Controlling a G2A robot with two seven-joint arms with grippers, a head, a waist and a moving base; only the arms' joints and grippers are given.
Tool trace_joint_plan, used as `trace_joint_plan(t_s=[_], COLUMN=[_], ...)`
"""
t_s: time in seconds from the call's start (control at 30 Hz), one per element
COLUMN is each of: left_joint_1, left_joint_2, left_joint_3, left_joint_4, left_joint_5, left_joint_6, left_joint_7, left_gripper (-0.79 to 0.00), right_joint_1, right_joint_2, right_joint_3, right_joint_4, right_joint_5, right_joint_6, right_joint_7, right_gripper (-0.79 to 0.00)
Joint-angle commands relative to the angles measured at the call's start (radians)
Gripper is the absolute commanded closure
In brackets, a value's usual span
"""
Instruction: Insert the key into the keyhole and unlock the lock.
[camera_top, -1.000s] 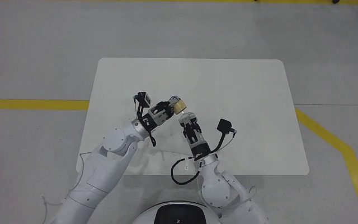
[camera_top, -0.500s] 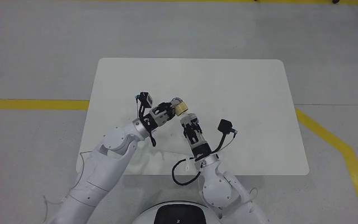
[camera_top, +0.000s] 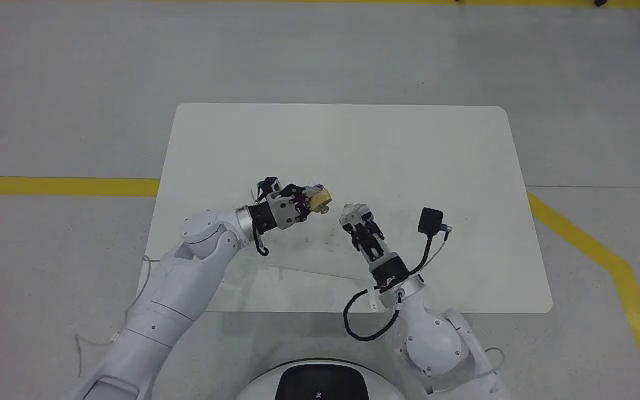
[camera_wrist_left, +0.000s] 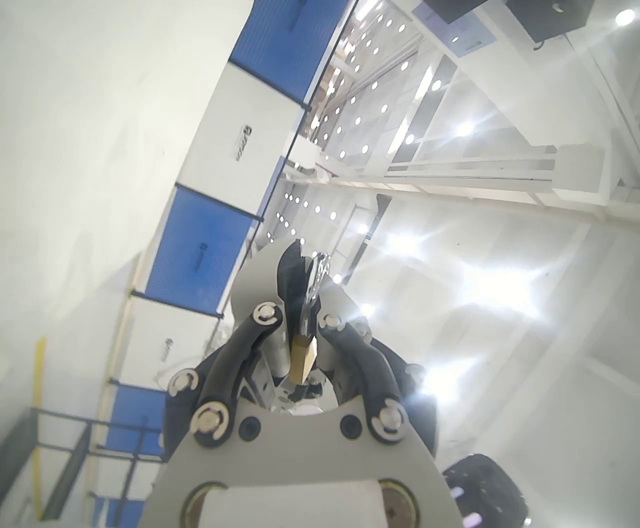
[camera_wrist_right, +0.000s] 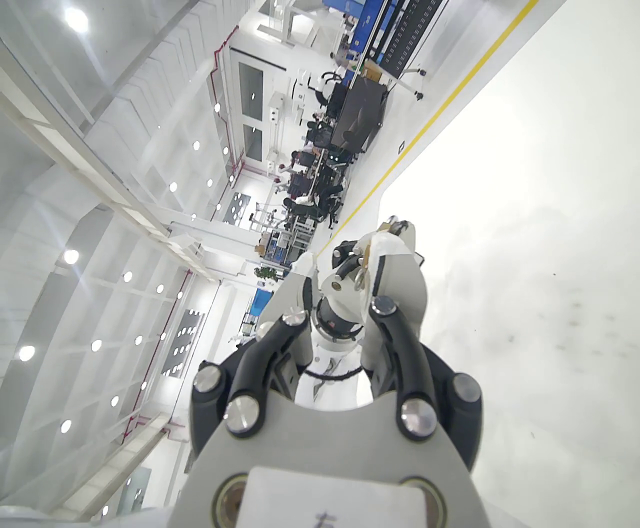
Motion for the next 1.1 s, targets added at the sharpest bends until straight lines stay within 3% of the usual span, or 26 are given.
trace_joint_plan(t_s=[0.0, 0.1, 0.23, 0.57, 0.7, 1.07], left_joint_1=[-0.023, -0.057, -0.082, -0.092, -0.091, -0.082], left_joint_2=[-0.005, -0.012, -0.018, -0.020, -0.019, -0.017], left_joint_3=[0.015, 0.039, 0.058, 0.069, 0.071, 0.062], left_joint_4=[0.042, 0.086, 0.115, 0.116, 0.112, 0.102], left_joint_5=[-0.033, -0.048, -0.045, -0.004, 0.004, 0.002], left_joint_6=[0.061, 0.106, 0.111, 0.084, 0.089, 0.077], left_joint_7=[-0.041, -0.078, -0.089, -0.087, -0.105, -0.107], left_gripper=[0.000, 0.000, 0.000, 0.000, 0.000, 0.000], right_joint_1=[-0.027, -0.044, -0.024, 0.037, 0.068, 0.120], right_joint_2=[0.010, 0.022, 0.026, 0.021, 0.014, 0.003], right_joint_3=[0.055, 0.112, 0.109, 0.029, 0.010, -0.032], right_joint_4=[-0.019, -0.022, -0.005, 0.044, 0.071, 0.104], right_joint_5=[0.046, 0.086, 0.061, -0.020, -0.051, -0.082], right_joint_6=[-0.044, -0.098, -0.118, -0.139, -0.105, -0.019], right_joint_7=[0.100, 0.222, 0.291, 0.283, 0.206, 0.161], right_gripper=[0.000, 0.000, 0.000, 0.000, 0.000, 0.000])
